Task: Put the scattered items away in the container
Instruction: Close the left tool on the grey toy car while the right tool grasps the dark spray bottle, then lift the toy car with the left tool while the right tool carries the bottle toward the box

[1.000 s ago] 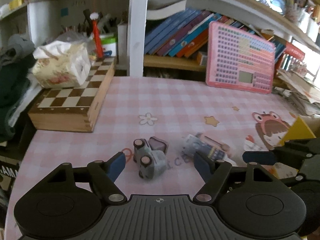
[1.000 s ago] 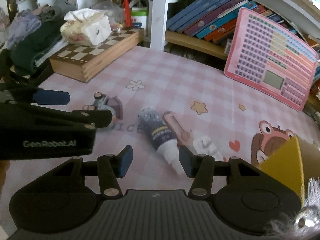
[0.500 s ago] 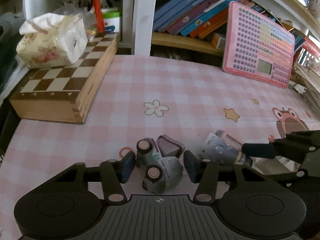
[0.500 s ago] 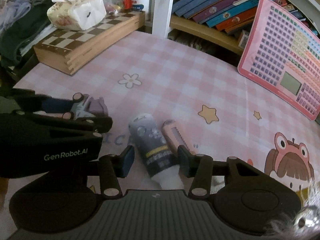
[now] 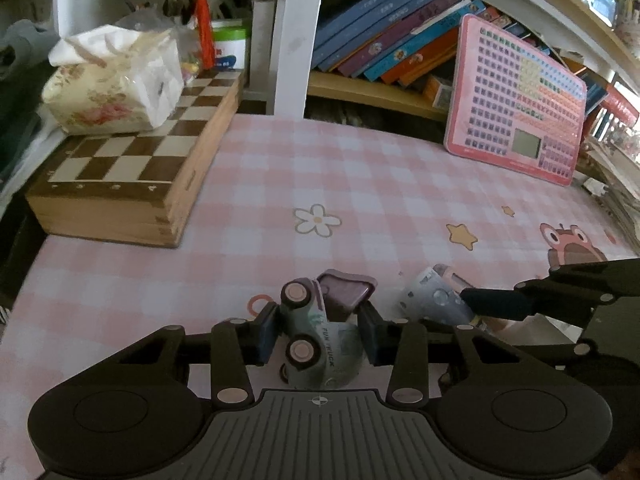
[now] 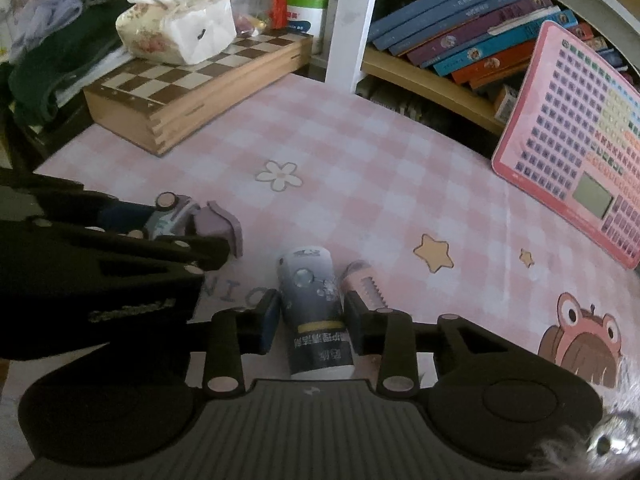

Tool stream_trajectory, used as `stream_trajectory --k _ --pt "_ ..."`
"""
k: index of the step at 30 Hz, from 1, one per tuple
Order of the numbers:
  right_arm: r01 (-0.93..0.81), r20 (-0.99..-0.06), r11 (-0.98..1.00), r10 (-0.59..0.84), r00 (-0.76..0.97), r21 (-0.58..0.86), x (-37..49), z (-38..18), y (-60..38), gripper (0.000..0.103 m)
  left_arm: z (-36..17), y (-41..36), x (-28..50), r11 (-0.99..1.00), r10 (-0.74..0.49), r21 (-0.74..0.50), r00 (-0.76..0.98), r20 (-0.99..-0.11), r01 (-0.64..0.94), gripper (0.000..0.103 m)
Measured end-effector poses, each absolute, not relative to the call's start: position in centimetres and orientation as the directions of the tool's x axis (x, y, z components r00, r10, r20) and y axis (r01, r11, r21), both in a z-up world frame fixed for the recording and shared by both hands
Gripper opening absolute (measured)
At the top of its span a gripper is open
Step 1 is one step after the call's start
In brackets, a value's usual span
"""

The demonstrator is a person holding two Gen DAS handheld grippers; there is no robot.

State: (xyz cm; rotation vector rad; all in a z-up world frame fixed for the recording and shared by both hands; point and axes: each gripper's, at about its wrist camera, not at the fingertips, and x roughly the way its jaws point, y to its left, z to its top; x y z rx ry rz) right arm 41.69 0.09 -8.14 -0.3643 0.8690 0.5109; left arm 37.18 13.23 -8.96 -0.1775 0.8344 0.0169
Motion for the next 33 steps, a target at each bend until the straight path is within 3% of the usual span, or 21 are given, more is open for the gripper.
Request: stream_trajectory --k 11,33 --pt "-0.569 -0.802 0.819 0.291 0.522 -0.073 39.9 -8.0 0.4 0.032 -6.3 14.0 32.2 0.976 -0.074 -0.198 0.707 -0.703 -0.095 0.040" --pt "-0.541 -0.664 0.840 0.432 0.611 0.049 29.8 -0.3 -4.8 0.030 -0.5 13.3 21.2 0.976 -0.098 -0.214 0.786 -0.611 -0.045 0.040"
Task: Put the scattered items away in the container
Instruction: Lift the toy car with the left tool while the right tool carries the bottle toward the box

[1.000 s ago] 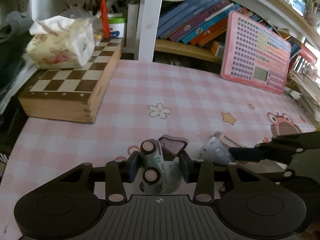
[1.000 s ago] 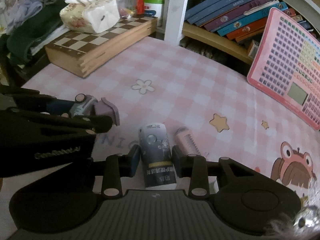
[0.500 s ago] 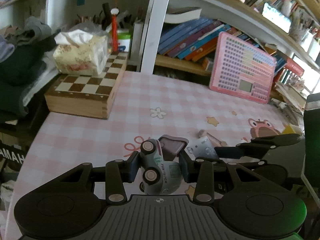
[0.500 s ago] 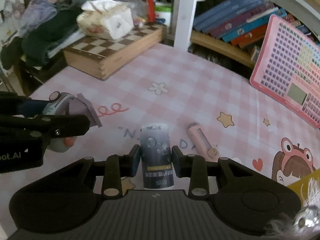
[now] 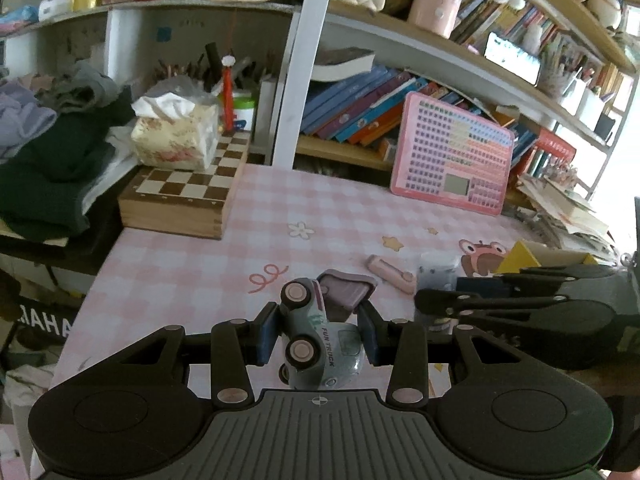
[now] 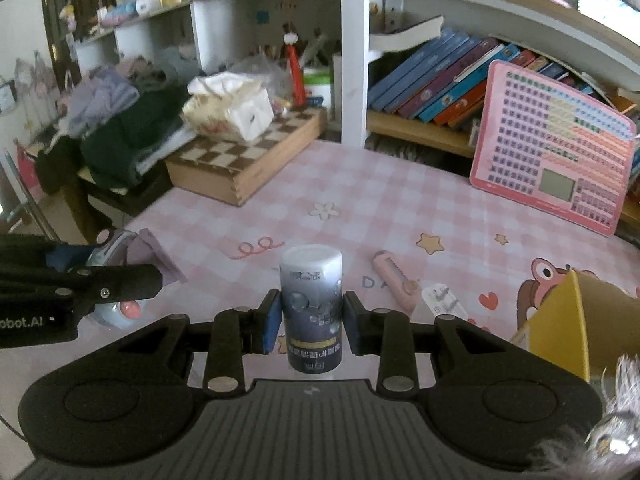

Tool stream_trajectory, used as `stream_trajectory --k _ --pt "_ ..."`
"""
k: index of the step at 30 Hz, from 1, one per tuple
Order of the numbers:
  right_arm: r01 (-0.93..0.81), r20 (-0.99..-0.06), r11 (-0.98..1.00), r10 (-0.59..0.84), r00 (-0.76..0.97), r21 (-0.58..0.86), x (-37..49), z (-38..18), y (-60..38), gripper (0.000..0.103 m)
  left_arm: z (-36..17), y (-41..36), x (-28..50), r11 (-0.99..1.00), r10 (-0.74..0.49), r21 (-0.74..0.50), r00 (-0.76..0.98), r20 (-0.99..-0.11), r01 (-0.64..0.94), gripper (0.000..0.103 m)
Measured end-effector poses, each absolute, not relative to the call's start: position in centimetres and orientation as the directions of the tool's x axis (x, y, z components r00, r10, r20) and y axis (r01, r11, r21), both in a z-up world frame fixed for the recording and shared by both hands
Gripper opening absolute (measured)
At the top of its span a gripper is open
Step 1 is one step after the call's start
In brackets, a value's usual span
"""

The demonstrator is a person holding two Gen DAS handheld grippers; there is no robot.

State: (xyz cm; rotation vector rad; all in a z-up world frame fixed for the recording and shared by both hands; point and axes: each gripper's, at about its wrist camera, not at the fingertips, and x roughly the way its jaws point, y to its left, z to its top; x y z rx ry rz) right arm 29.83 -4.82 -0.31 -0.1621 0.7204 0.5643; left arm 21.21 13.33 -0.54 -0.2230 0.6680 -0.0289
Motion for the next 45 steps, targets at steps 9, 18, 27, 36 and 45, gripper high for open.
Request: stream_trajectory --k 9,18,27,36,45 --pt "-0.542 -0.638 0.837 0.455 0.620 0.071 24.9 1.5 -5.6 0.030 1.2 13.0 17.0 0.975 -0.138 -0.224 0.810 -0.570 0.009 0.040" --pt "-0.532 -0.619 0.843 0.458 0.638 0.075 19.3 2.9 -7.0 0.030 2.6 12.2 12.5 0.969 -0.199 -0.234 0.817 -0.541 0.081 0.040" --pt "-0.497 -0.619 0.861 0.449 0.644 0.106 14.0 2.8 -8.6 0.030 3.0 11.2 8.8 0.961 -0.244 -0.243 0.813 -0.528 0.131 0.040" --pt "-0.422 -0.626 0.897 0.407 0.665 0.134 9.3 2.8 -11.7 0.030 3.8 9.4 6.0 0.946 -0.316 -0.238 0.789 -0.526 0.220 0.040" --pt "-0.321 -0.645 0.935 0.340 0.685 0.152 6.1 1.8 -14.7 0.030 3.4 7.3 4.9 0.926 -0.376 -0.240 0.755 -0.537 0.290 0.040"
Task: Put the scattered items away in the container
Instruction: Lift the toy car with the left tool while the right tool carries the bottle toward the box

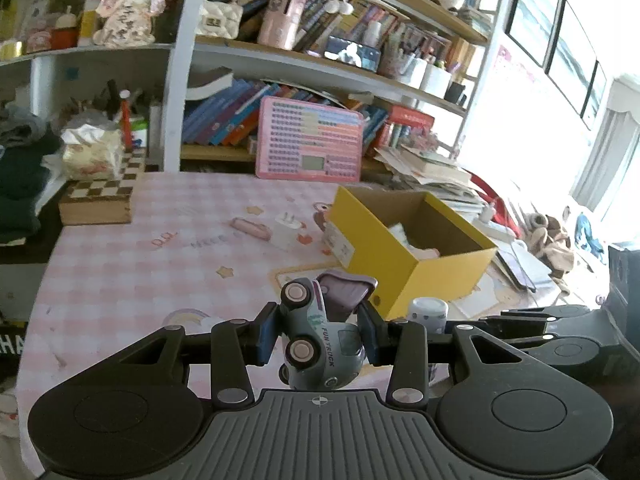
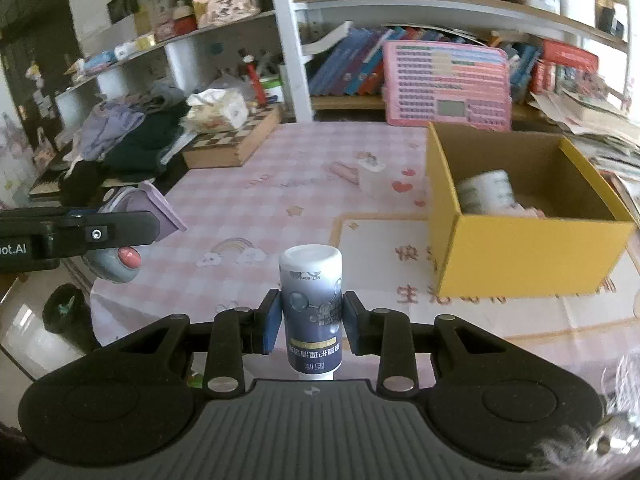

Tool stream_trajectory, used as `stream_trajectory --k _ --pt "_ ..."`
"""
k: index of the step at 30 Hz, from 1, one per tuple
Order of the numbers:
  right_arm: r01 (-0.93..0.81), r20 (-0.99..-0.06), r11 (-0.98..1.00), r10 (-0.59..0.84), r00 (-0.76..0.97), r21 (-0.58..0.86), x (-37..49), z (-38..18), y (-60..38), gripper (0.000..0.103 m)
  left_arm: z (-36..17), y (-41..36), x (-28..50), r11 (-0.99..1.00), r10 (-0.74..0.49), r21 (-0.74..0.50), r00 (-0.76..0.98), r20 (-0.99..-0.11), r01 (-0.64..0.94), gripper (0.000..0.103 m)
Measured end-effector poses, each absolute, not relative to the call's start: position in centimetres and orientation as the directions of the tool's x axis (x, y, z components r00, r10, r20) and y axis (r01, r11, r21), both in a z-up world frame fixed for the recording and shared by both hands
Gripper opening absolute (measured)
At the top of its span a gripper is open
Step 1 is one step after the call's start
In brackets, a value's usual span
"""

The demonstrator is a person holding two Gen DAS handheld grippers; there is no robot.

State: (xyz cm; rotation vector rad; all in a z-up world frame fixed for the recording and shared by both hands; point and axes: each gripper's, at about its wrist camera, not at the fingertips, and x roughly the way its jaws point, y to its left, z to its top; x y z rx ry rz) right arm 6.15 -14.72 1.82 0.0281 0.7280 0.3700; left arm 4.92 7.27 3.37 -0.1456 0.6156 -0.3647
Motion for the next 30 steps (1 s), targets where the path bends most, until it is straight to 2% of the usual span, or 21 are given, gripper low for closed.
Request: stream_trajectory --k 30 --pt "-0.030 -0.676 0.990 0.117 0.728 0.139 2.0 1.5 -24.5 0.030 2.6 -2.2 6.8 0.808 -0.578 -0.270 0.614 -0.538 0.524 0.040"
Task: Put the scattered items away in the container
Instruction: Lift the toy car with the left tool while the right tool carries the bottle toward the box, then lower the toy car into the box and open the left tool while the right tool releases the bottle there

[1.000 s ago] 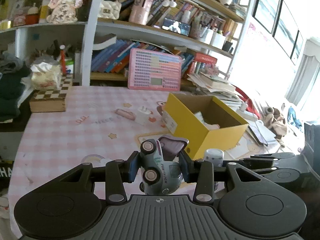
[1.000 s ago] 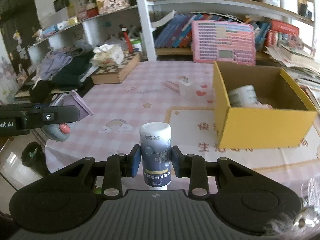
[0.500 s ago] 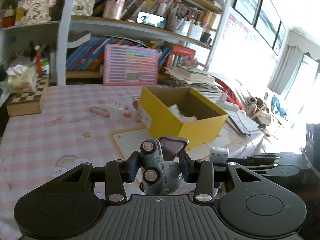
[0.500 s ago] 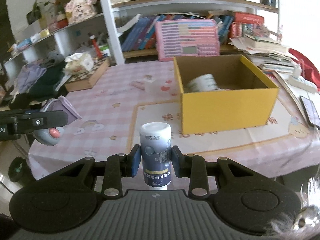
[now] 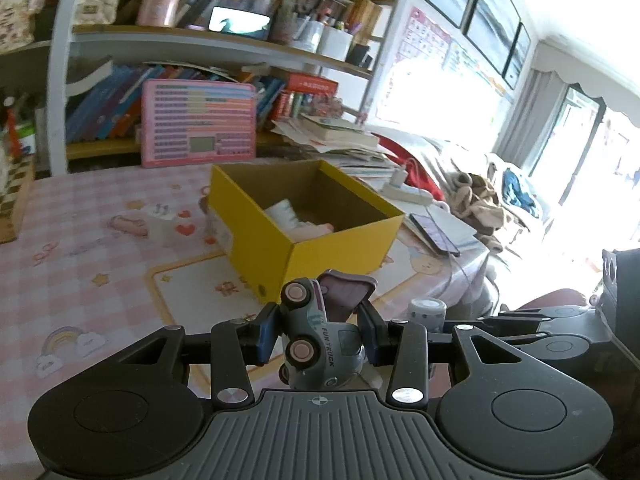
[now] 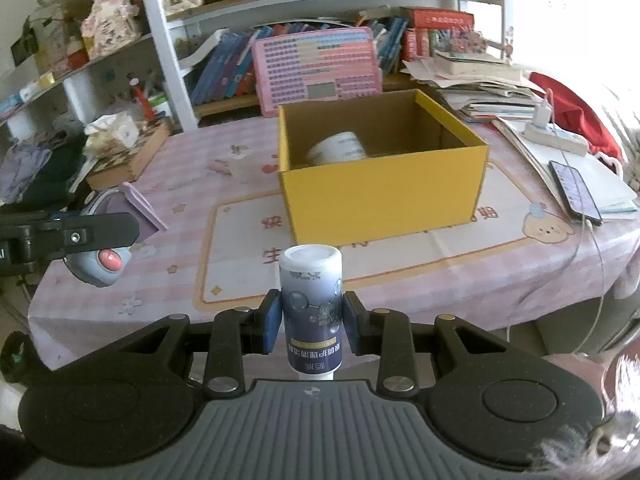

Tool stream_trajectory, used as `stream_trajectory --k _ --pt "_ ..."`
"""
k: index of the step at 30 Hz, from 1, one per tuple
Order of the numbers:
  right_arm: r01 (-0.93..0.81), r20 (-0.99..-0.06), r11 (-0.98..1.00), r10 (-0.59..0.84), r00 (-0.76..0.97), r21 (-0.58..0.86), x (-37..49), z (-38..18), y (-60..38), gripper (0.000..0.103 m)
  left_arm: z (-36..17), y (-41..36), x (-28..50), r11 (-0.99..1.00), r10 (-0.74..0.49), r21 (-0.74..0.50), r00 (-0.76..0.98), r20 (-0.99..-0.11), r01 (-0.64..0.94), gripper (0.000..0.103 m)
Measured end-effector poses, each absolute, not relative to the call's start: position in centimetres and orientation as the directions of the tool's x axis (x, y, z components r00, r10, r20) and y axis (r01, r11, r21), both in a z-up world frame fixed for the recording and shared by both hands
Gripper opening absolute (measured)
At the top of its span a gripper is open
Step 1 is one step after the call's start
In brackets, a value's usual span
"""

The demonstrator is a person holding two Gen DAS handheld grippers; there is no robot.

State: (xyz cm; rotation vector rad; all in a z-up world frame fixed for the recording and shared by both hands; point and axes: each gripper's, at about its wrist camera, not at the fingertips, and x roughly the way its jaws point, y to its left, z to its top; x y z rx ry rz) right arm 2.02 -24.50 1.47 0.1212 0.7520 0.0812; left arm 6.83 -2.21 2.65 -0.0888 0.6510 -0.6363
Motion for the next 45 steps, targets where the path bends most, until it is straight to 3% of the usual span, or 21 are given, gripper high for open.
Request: stream_trajectory --k 26,36,45 --pt "0.006 -0.653 0.987 0.101 0.750 0.160 9.4 2.7 -34.2 0.030 3.0 -11.3 14.9 0.792 -0.586 -0.217 0.610 -0.533 0.571 0.040" --pt "-0.098 -0.544 0.989 0.143 0.827 0.111 18.5 6.6 -37.6 0.030 3.6 -14.9 20.6 0.824 -0.543 -0.170 0.668 -0.509 0.541 0.040" --pt "-0.239 -0.588 0.967 0.246 0.771 0.091 26.9 4.8 -37.6 0.030 0.7 -18.1 24.9 0.857 -0.473 -0.130 0.658 -0.587 0.499 0.040"
